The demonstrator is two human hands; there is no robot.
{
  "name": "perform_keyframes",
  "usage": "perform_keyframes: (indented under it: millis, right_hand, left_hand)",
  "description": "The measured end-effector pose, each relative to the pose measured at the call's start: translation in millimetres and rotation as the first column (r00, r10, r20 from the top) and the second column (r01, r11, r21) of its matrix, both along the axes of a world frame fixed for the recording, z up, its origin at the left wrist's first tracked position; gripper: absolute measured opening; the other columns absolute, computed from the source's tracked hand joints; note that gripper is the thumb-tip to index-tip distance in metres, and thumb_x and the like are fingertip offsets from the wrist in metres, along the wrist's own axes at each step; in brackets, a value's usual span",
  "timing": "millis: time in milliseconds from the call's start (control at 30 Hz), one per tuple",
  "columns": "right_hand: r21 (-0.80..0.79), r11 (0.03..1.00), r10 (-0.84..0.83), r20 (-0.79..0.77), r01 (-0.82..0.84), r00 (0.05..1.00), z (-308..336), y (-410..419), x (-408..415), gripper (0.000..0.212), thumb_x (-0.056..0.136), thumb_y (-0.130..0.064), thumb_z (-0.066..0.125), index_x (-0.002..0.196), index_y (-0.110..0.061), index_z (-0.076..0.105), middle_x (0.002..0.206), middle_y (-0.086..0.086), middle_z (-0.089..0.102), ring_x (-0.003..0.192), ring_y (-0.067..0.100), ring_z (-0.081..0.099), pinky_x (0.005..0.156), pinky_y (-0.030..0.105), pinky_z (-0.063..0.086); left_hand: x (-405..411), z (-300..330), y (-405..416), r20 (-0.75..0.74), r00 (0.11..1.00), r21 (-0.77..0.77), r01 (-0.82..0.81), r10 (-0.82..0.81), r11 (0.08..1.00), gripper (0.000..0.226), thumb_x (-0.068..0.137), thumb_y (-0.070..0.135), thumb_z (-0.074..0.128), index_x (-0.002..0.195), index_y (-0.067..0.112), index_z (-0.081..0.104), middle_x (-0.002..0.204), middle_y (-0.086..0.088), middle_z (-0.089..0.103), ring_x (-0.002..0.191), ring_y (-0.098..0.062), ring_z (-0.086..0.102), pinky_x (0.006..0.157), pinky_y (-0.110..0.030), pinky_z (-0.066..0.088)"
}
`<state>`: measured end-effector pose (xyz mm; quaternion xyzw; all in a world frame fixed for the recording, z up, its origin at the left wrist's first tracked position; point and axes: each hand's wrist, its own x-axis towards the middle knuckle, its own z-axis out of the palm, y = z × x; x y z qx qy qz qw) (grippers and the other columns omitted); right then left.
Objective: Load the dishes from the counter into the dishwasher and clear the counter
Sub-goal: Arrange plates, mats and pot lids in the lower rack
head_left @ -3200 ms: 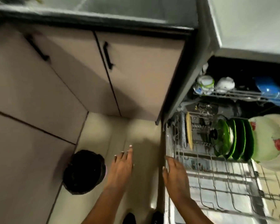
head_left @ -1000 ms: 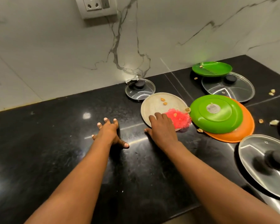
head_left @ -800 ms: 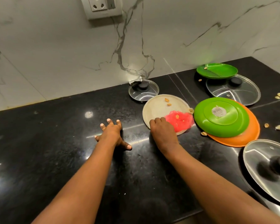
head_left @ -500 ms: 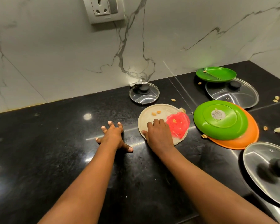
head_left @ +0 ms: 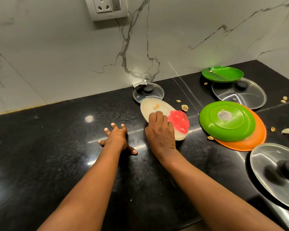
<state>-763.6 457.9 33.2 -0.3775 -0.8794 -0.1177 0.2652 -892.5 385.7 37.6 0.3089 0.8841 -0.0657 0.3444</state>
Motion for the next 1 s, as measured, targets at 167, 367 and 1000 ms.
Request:
perform_keyframes:
  millis: [167, 367, 1000]
  right_hand:
    - [-0.281, 0.956, -0.031, -0.384, -0.084, 0.923, 43, 20, 3, 0.022, 0.086, -0.013, 0.071, 0.095, -0.004, 0.053, 0.086, 0.014, 0.062, 0.064, 0.031, 0.061, 0.051, 0.026, 0.030]
    - [-0.522, 0.853, -0.171, -0.294, -0.008, 0.940, 58, 30, 22, 0.021, 0.092, -0.014, 0.061, 0.110, -0.008, 0.051, 0.107, 0.015, 0.062, 0.096, 0.033, 0.058, 0.065, 0.029, 0.030]
    - [-0.463, 0.845, -0.140, -0.676, -0.269, 0.724, 32, -80, 125, 0.028, 0.093, -0.018, 0.063, 0.121, -0.015, 0.061, 0.097, 0.009, 0.072, 0.083, 0.023, 0.066, 0.069, 0.037, 0.053]
  left_hand:
    - [0, 2, 0, 0.010, 1.000, 0.000, 0.008, -0.008, 1.000, 0.139, 0.059, 0.052, 0.086, 0.153, 0.024, -0.013, 0.157, -0.008, -0.028, 0.144, -0.041, -0.019, 0.106, -0.074, 0.016]
    - [-2, -1, -1, 0.009, 1.000, 0.027, 0.023, -0.023, 0.999, 0.139, 0.058, 0.052, 0.086, 0.153, 0.024, -0.012, 0.157, -0.011, -0.028, 0.143, -0.043, -0.020, 0.104, -0.076, 0.015]
    - [9, -1, -16, -0.142, 0.989, 0.122, 0.055, -0.037, 0.991, 0.126, 0.056, 0.058, 0.085, 0.152, 0.013, 0.017, 0.161, -0.015, 0.001, 0.145, -0.046, -0.003, 0.102, -0.078, 0.005]
